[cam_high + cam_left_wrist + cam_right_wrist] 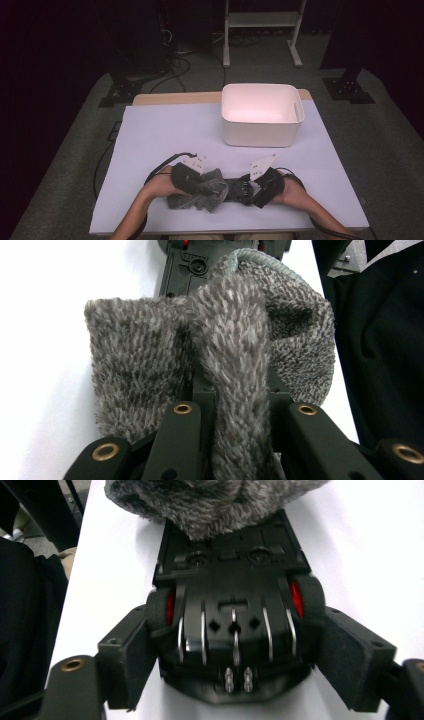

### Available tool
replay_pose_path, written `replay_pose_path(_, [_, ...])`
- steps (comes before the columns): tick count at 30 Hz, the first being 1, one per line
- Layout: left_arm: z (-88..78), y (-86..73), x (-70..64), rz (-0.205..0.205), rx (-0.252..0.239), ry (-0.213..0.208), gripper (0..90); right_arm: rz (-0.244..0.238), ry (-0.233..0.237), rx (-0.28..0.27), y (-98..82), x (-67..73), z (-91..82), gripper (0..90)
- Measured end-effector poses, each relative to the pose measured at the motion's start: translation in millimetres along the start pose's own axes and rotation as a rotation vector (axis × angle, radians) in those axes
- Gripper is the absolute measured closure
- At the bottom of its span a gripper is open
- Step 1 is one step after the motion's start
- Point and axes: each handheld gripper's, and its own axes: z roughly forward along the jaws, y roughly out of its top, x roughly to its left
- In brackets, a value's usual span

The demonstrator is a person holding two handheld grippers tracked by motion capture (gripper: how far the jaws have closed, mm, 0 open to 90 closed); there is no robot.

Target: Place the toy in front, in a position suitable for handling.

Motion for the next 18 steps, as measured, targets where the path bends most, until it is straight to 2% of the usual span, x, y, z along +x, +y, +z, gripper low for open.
replay_pose_path(6, [2.5, 8.2, 0.8, 0.01, -0.008, -0.005, 75.7, -0.015, -0.008, 0.014, 0.8, 0.8, 0.6, 23.0])
replay_pose_path(8, [8.8, 20.9, 3.0, 0.034, -0.002, -0.015, 75.7, -0.019, -0.002, -0.001, 2.1, 0.2, 0.3, 23.2])
replay_pose_path(9, [8.8, 20.9, 3.0, 0.034, -0.002, -0.015, 75.7, -0.019, -0.002, -0.001, 2.1, 0.2, 0.3, 23.2])
replay_pose_path(10, [14.3, 31.1, 4.0, 0.05, -0.006, -0.026, 75.7, -0.035, -0.005, 0.001, 2.8, 0.2, 1.2, 23.3])
replay_pose_path(14, [26.4, 53.6, 5.5, 0.096, 0.0, -0.047, 75.7, -0.046, -0.013, 0.002, 5.5, 2.4, 4.7, 23.3])
replay_pose_path(18, [32.6, 63.7, 5.6, 0.119, 0.01, -0.057, 75.7, -0.05, -0.013, -0.002, 6.1, 1.9, 6.1, 23.3])
